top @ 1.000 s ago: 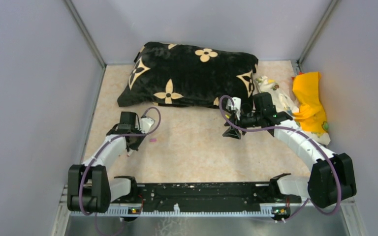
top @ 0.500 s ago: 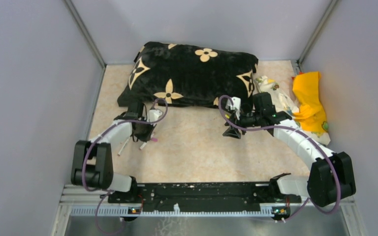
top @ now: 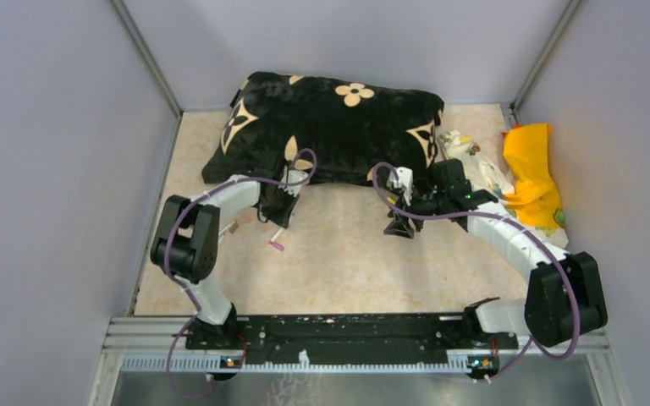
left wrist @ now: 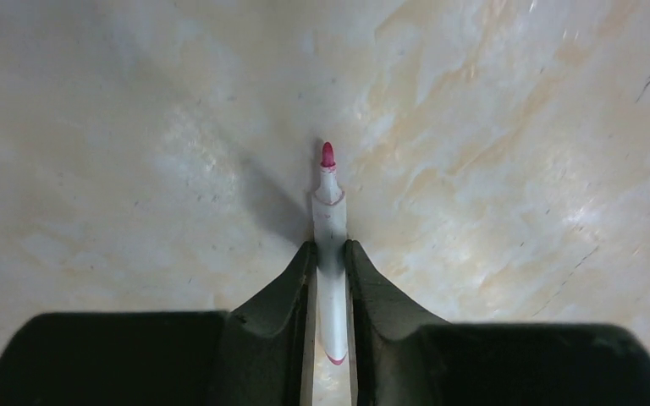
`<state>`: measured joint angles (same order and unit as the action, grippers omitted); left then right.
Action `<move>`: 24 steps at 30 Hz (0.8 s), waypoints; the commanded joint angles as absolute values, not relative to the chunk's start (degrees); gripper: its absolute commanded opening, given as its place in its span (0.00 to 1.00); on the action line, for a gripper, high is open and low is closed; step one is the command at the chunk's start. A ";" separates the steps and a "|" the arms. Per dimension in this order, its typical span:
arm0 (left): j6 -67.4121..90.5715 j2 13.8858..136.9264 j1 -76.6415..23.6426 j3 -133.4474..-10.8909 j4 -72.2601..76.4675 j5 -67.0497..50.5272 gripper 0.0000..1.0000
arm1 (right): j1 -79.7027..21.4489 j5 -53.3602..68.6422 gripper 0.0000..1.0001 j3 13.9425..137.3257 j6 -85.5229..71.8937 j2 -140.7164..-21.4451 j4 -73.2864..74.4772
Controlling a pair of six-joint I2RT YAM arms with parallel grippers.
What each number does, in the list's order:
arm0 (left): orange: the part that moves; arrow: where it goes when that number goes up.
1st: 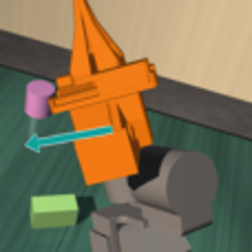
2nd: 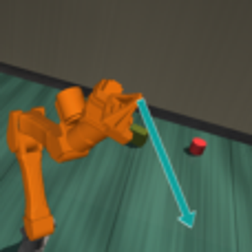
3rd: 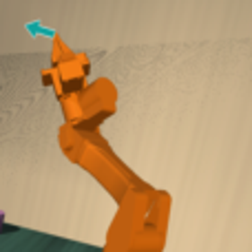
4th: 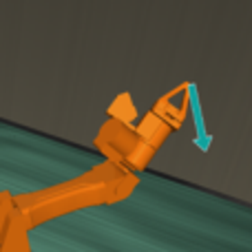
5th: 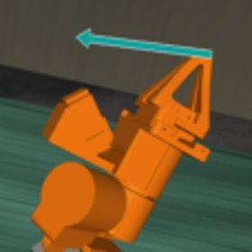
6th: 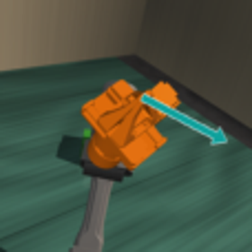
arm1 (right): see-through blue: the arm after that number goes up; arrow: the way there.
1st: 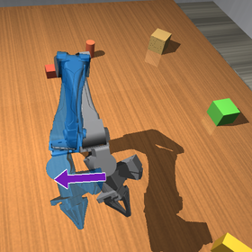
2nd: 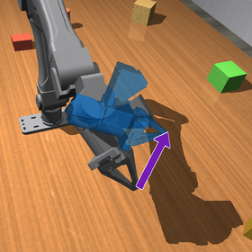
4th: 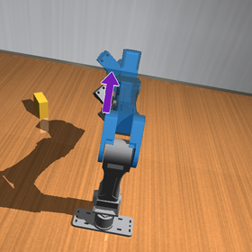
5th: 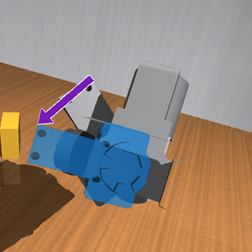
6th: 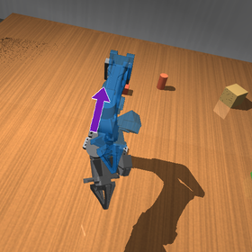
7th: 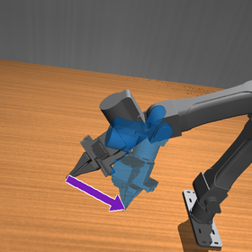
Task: Insert the pens into the pen caps
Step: Pick up the pen from the center of the board.
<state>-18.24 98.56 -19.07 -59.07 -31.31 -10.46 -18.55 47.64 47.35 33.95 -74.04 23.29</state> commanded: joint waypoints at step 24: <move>19.30 104.25 -29.06 -49.43 -21.92 -2.41 0.10 | -16.74 52.15 0.53 48.03 35.36 -75.60 22.01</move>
<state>14.66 98.10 -26.52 -55.20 -21.12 -3.57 -17.06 48.77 47.35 34.54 -75.42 23.22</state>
